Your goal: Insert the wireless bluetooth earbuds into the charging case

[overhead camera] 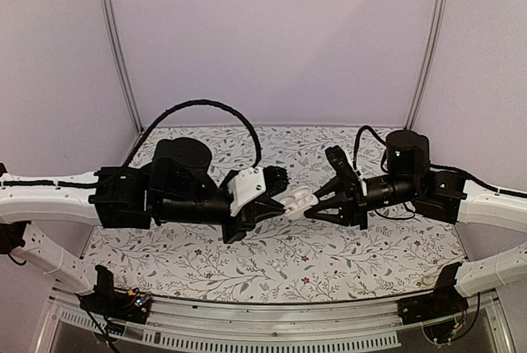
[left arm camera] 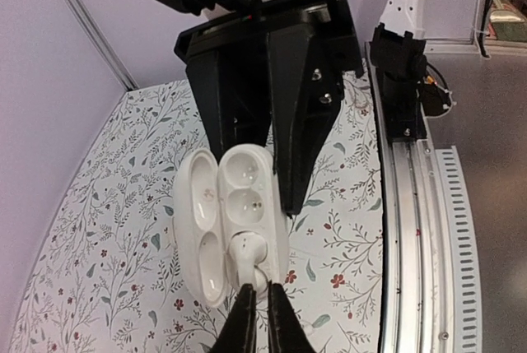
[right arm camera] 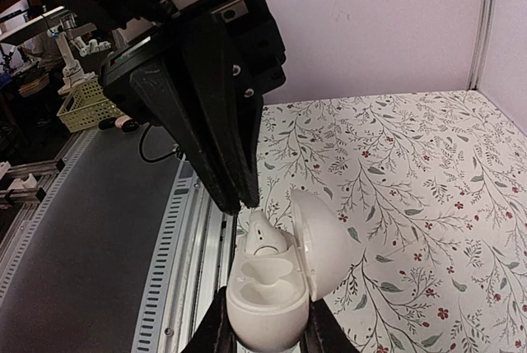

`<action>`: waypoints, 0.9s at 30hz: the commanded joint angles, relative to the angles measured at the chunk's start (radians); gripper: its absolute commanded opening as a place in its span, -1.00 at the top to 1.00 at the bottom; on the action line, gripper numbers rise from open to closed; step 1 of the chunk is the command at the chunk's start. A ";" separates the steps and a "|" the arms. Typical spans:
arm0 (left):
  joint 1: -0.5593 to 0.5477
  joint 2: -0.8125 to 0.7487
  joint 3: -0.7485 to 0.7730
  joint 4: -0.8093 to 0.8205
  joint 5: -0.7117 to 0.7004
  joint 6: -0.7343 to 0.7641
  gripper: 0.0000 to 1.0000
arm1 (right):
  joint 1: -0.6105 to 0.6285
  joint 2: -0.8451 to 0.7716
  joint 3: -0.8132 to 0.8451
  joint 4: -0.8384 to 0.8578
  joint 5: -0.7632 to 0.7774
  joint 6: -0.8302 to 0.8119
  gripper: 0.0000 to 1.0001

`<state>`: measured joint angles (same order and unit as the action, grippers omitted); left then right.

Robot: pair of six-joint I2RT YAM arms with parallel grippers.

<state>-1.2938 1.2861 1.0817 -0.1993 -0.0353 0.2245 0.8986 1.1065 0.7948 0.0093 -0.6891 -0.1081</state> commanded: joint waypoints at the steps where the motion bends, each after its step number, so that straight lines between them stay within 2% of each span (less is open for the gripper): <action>1: 0.000 0.024 0.020 0.001 -0.005 0.006 0.88 | 0.006 0.003 0.012 0.032 -0.013 0.009 1.00; 27: -0.001 0.020 0.031 0.007 -0.052 -0.007 0.82 | 0.006 0.016 0.011 0.018 -0.019 0.007 1.00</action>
<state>-1.2938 1.3128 1.0828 -0.2005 -0.0574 0.2199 0.8986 1.1160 0.7948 0.0086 -0.6899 -0.1081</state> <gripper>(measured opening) 0.086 0.219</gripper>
